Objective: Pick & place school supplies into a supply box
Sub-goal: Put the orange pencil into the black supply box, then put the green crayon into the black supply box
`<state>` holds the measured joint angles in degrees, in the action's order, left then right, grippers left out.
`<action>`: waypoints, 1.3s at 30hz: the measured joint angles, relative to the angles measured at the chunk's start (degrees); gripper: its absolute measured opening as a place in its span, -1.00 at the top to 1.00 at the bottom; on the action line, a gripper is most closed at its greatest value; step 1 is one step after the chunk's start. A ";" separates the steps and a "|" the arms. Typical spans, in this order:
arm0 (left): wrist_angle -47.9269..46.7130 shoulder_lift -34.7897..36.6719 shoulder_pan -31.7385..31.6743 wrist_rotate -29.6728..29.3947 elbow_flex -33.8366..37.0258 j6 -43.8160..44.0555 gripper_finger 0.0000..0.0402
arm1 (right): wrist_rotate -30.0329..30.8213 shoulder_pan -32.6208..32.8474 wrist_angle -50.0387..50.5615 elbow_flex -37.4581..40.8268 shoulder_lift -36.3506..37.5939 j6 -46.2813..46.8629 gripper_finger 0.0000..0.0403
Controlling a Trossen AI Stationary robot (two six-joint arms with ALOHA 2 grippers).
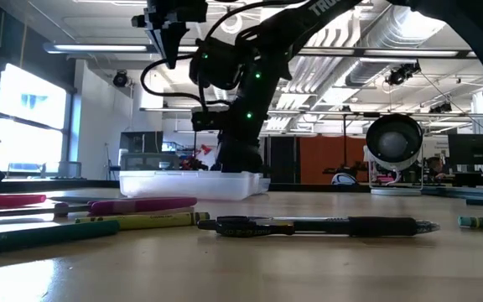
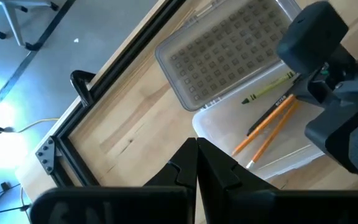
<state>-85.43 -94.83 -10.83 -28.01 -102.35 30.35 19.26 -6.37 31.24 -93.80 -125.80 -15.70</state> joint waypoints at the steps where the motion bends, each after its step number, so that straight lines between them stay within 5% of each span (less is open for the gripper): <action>1: 0.02 0.00 0.00 0.00 0.00 0.00 0.77 | 1.16 0.02 -0.06 0.00 0.00 -0.38 0.90; 11: 0.02 0.00 0.00 0.00 0.00 0.00 0.77 | 11.35 2.76 5.90 0.00 2.67 -1.00 0.61; 20: 0.01 0.00 0.00 0.46 0.00 0.00 0.77 | 2.72 8.62 41.28 1.25 16.36 19.76 0.58; 27: 0.30 0.00 0.00 0.35 0.00 0.11 0.77 | 3.06 15.12 47.12 19.86 39.31 38.30 0.67; 32: 2.25 0.00 0.00 0.15 -0.01 0.09 0.77 | -8.46 18.70 40.87 36.08 56.19 56.54 0.71; 36: 3.82 0.00 0.00 -0.02 -0.02 0.07 0.77 | -17.39 19.80 33.69 46.69 64.80 61.96 0.72; 39: 4.29 0.00 0.00 -0.02 0.00 0.06 0.77 | -18.67 19.80 29.18 52.29 68.42 62.11 0.73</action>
<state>-81.13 -94.83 -10.83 -28.03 -102.35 30.41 0.59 13.43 60.42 -41.51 -57.38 46.41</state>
